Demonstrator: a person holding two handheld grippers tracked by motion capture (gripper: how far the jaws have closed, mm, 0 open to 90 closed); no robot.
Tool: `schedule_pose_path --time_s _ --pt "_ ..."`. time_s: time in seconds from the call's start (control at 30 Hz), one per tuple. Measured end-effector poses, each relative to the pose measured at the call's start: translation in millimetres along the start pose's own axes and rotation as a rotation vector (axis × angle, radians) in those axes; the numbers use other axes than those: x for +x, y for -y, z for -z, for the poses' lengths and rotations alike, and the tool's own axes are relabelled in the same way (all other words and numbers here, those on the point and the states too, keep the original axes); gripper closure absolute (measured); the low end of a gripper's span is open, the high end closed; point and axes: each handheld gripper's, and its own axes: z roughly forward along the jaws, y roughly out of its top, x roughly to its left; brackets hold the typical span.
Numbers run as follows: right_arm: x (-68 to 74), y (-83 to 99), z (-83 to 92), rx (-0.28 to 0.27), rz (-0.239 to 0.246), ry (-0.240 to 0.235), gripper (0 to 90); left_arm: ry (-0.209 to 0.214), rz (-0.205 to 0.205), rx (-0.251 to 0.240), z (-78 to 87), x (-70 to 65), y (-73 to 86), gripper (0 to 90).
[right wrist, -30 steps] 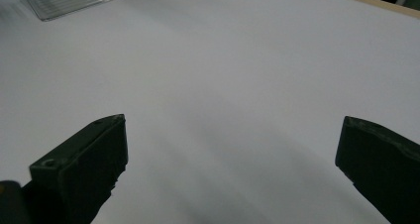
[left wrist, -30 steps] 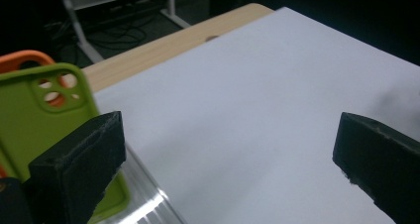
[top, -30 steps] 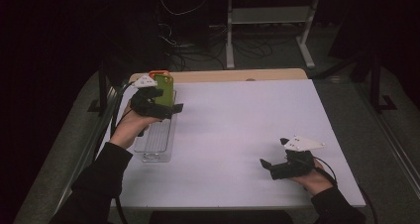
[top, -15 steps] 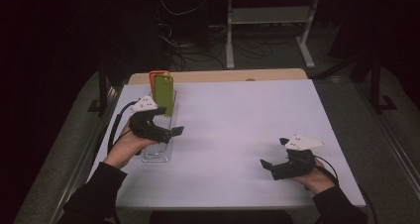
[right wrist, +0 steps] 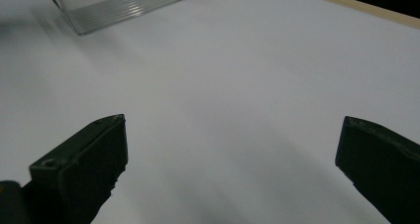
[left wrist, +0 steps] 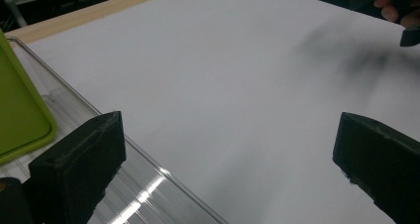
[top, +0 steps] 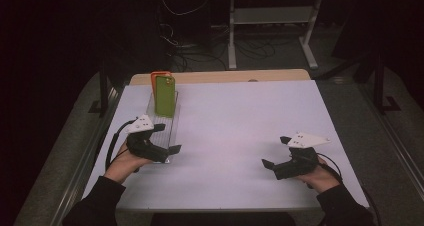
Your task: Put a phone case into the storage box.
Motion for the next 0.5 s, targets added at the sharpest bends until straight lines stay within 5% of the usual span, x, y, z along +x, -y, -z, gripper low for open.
schedule_pose_path --time_s 0.5 --pt "-0.2 -10.8 6.1 -0.028 -0.001 -0.015 0.0 0.028 -0.065 0.021 8.4 -5.0 21.7 0.0"
